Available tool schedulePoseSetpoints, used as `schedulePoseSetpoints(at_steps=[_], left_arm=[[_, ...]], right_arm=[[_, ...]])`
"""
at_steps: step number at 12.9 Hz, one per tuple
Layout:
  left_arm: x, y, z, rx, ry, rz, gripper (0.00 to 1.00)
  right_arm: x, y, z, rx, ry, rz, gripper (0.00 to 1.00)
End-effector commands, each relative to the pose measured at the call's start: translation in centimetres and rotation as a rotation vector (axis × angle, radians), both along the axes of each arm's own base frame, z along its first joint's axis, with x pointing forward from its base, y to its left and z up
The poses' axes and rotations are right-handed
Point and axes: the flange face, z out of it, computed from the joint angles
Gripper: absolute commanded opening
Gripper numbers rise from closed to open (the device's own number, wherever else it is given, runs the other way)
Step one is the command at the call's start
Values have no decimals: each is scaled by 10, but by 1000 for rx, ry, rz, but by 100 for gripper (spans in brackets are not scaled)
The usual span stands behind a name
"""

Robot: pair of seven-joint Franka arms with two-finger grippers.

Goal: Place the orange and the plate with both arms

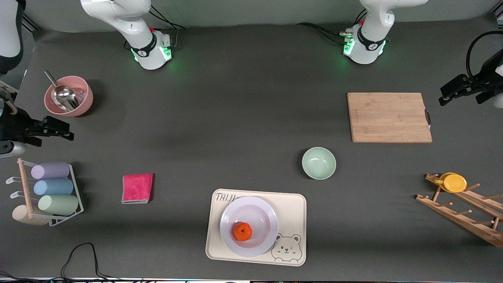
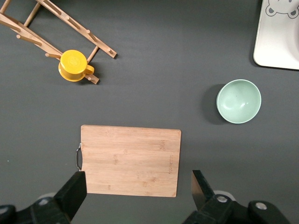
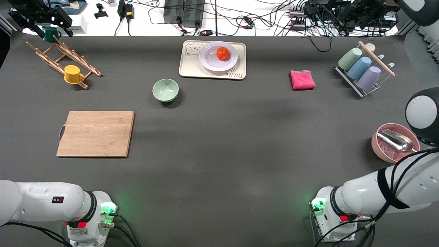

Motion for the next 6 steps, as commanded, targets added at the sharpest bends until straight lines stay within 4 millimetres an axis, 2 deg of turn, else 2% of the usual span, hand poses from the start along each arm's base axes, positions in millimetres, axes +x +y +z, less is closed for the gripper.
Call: schedulePoseSetpoints(at_steps=[1, 3, 6], left_arm=[[-5, 0, 6, 15, 8, -16, 100], [-5, 0, 7, 15, 6, -16, 100], [-4, 0, 6, 15, 9, -16, 100]], right_arm=[[-7, 42, 7, -9, 14, -29, 100], [-7, 52, 7, -7, 16, -48, 100], [-11, 51, 8, -7, 37, -51, 100]])
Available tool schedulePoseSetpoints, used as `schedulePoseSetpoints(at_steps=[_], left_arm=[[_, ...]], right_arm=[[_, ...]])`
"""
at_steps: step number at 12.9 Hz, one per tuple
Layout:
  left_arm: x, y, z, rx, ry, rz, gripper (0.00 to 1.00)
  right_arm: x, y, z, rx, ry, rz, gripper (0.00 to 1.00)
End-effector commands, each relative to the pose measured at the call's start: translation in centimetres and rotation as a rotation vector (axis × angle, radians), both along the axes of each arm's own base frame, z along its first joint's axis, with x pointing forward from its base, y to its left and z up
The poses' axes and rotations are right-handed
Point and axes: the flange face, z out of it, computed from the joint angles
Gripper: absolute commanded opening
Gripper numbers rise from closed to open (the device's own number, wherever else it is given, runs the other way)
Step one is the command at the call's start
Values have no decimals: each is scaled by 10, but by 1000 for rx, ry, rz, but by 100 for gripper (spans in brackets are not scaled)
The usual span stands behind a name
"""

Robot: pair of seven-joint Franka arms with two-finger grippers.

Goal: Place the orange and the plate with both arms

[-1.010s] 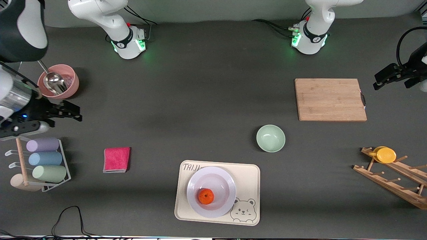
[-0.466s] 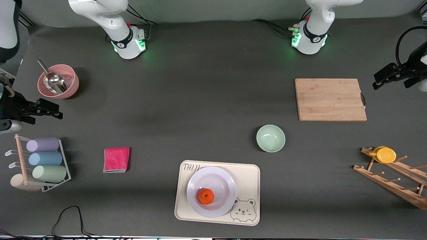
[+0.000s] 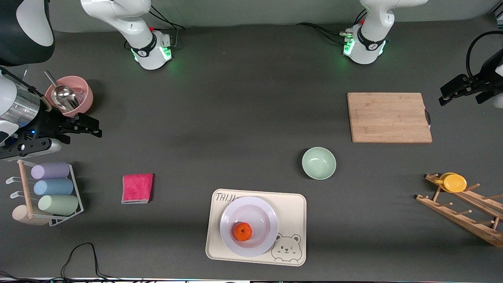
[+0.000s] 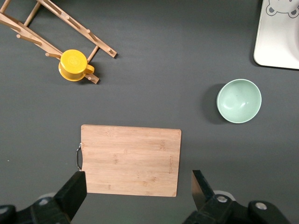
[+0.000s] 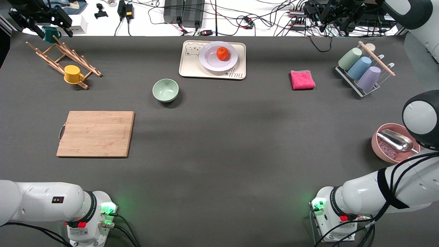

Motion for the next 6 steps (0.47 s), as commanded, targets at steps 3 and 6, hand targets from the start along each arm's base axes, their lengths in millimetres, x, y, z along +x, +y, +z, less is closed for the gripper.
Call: schedulePoseSetpoints(at_steps=[3, 6], left_arm=[[-4, 0, 6, 14, 5, -16, 100], [-3, 0, 6, 14, 6, -16, 100]], right_arm=[[-12, -5, 16, -17, 26, -33, 100], [-18, -5, 23, -19, 32, -30, 100]])
